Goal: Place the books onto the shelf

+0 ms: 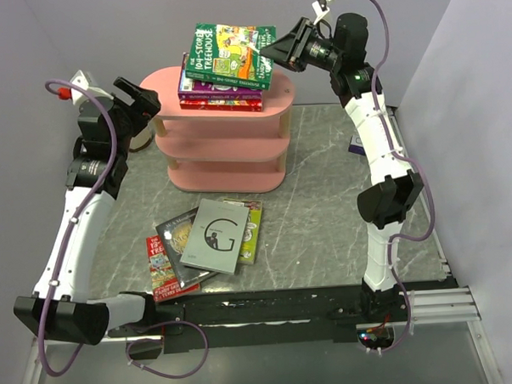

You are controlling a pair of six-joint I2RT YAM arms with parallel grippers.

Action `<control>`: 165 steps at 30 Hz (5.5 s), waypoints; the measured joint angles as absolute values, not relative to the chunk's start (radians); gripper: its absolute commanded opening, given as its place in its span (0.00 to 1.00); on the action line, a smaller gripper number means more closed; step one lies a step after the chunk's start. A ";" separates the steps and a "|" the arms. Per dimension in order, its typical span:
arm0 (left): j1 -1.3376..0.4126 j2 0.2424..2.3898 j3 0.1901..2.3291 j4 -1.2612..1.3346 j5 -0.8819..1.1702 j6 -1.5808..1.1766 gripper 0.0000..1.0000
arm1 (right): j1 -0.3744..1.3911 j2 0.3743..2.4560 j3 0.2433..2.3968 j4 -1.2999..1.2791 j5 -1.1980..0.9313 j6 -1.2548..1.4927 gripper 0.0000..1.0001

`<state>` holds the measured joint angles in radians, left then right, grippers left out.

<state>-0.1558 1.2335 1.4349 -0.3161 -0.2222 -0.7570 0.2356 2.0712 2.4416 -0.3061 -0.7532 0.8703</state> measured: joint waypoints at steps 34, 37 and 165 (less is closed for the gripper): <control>-0.152 1.306 1.565 -0.317 -0.194 -0.773 0.98 | 0.206 1.823 2.230 -0.326 -0.627 0.807 0.91; -0.141 1.323 1.615 -0.292 -0.158 -0.784 0.96 | 0.207 1.703 2.127 -0.314 -0.577 0.786 0.85; -0.101 1.460 1.541 0.040 0.399 -0.921 0.46 | 0.386 1.784 2.128 -0.435 -0.407 0.649 0.49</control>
